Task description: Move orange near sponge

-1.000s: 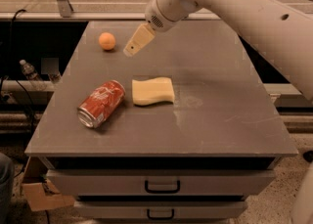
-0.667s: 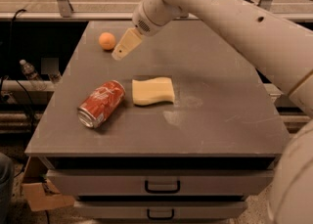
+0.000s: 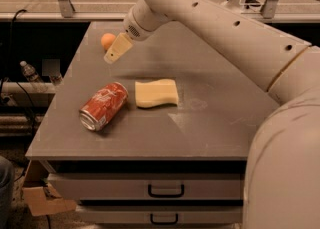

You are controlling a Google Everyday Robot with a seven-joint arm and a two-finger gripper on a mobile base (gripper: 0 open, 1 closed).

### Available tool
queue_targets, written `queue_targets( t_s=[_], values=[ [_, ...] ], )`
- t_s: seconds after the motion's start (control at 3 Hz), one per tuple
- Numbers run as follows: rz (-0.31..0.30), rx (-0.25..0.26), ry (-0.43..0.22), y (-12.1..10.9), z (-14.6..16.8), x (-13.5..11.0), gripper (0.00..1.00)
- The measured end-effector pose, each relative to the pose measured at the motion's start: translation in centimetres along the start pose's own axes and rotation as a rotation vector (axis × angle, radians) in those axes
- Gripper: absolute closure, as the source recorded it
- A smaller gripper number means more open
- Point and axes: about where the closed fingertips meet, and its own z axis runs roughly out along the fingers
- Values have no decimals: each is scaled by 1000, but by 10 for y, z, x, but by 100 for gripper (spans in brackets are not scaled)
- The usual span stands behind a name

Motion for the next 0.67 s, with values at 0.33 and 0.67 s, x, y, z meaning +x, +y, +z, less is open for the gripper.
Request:
queue_targets(
  t_s=[0.33,0.67],
  values=[
    [46,22,-18,-10,18,-8,0],
    [64,17,-31,-12,34,-19,0]
  ],
)
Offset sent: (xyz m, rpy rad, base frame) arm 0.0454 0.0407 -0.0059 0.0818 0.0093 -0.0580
